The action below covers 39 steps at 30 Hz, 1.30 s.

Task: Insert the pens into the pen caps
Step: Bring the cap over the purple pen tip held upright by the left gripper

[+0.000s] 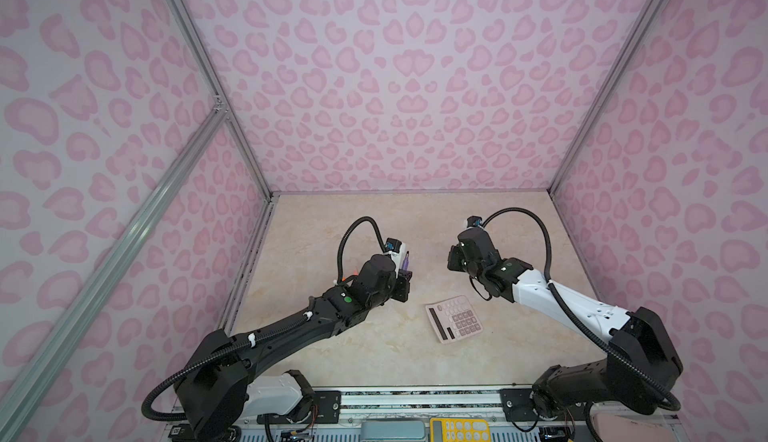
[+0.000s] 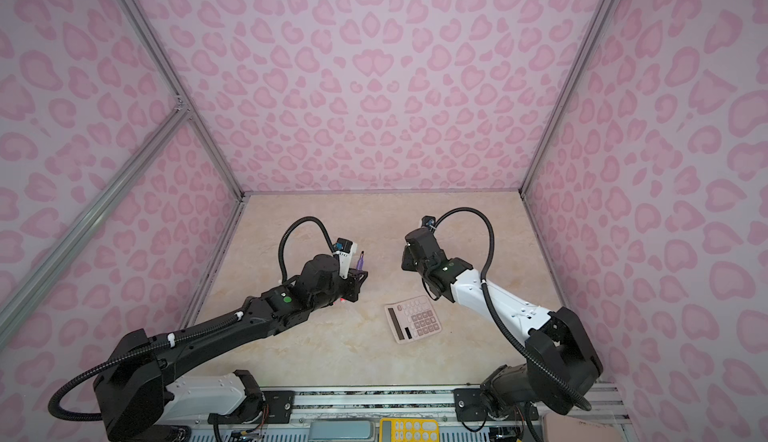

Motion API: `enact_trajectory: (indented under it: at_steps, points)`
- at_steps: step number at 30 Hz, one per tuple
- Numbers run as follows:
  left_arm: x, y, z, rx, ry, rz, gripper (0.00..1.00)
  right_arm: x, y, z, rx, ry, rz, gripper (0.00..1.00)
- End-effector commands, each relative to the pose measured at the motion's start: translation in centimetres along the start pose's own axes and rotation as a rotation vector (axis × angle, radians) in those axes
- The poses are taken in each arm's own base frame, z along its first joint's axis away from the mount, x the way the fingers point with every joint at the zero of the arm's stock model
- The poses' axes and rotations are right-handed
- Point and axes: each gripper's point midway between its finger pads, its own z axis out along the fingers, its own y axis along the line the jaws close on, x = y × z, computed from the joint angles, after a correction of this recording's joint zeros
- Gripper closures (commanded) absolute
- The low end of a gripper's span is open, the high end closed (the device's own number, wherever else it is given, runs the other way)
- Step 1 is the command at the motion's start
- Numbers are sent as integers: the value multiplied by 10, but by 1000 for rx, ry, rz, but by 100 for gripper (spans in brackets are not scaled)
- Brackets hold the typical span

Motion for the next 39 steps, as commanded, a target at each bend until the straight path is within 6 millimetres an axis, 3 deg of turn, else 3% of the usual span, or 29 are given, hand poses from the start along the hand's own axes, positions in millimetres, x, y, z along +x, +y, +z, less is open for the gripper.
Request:
enact_trajectory:
  at_steps: [1, 11, 23, 28, 39]
  points:
    - [-14, -29, -6, 158, -66, 27, 97, -8, 11, -5, -84, -35, 41, 88]
    - [-6, -68, -5, 336, -49, 58, 97, -26, 27, -42, -304, -189, 98, 91]
    - [7, -80, 8, 359, 10, 41, 97, -31, 43, -88, -451, -326, 125, 94]
    - [7, -81, 8, 358, 10, 45, 97, -25, 57, -90, -490, -319, 141, 100]
    - [11, -84, 13, 356, 28, 49, 97, -16, 75, -90, -509, -319, 145, 100]
